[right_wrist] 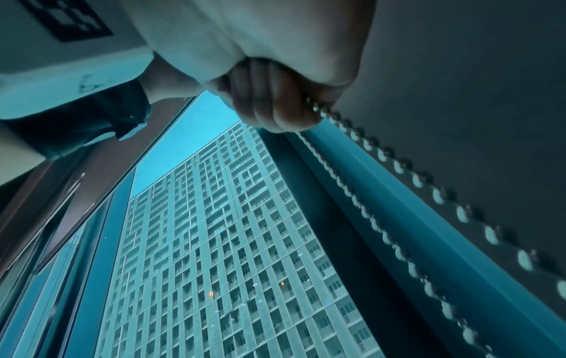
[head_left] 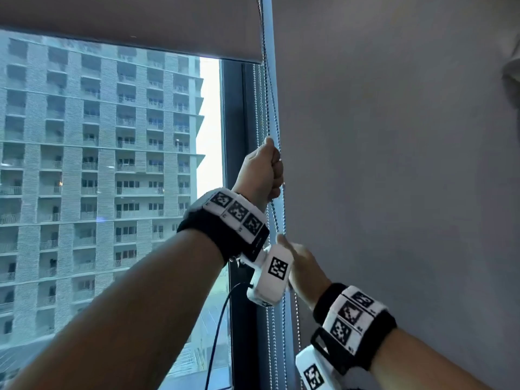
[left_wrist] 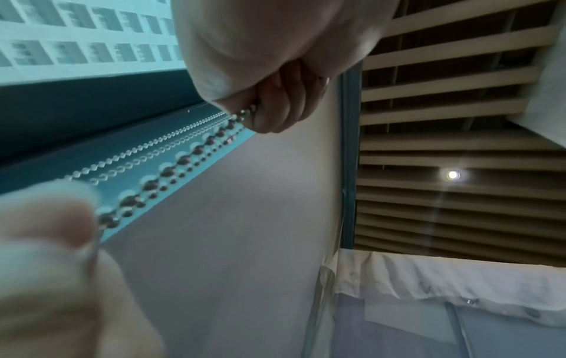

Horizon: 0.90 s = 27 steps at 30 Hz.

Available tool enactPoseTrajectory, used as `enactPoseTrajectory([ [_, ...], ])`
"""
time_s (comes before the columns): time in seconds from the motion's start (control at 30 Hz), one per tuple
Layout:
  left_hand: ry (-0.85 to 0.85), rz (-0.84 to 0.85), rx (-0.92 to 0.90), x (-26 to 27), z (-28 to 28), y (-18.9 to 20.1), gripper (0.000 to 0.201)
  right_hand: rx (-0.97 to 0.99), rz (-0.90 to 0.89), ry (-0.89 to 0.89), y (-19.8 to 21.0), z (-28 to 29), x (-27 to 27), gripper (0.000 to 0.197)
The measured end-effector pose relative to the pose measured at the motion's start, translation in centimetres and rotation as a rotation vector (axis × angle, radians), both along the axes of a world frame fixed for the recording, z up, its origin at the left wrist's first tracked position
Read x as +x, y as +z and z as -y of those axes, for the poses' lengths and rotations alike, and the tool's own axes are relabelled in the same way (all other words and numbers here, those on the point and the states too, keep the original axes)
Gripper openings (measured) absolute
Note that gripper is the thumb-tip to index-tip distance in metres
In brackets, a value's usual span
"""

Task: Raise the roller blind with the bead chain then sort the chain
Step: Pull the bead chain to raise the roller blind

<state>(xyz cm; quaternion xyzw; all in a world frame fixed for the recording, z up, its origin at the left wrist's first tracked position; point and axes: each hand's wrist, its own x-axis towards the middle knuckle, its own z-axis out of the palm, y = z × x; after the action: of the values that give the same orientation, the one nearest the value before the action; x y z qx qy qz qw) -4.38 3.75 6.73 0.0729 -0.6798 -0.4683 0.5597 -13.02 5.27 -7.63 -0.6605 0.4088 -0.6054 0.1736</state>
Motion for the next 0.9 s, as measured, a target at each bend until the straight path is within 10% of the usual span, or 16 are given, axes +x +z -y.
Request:
enactPoseTrajectory([
  [0.27, 0.001, 0.063, -0.007, 0.6, 0.4, -2.2, 0.044, -0.062, 0.216, -0.055, 5.4, -0.5, -1.7, 0.073],
  [0.53, 0.107, 0.200, -0.124, -0.5, 1.3, -9.1, 0.040, -0.103, 0.166, 0.077, 12.6, -2.3, 0.0, 0.048],
  [0.9, -0.032, 0.524, -0.118, 1.7, 3.2, -11.3, 0.016, -0.215, 0.233, 0.036, 10.9, -0.8, 2.1, 0.039],
])
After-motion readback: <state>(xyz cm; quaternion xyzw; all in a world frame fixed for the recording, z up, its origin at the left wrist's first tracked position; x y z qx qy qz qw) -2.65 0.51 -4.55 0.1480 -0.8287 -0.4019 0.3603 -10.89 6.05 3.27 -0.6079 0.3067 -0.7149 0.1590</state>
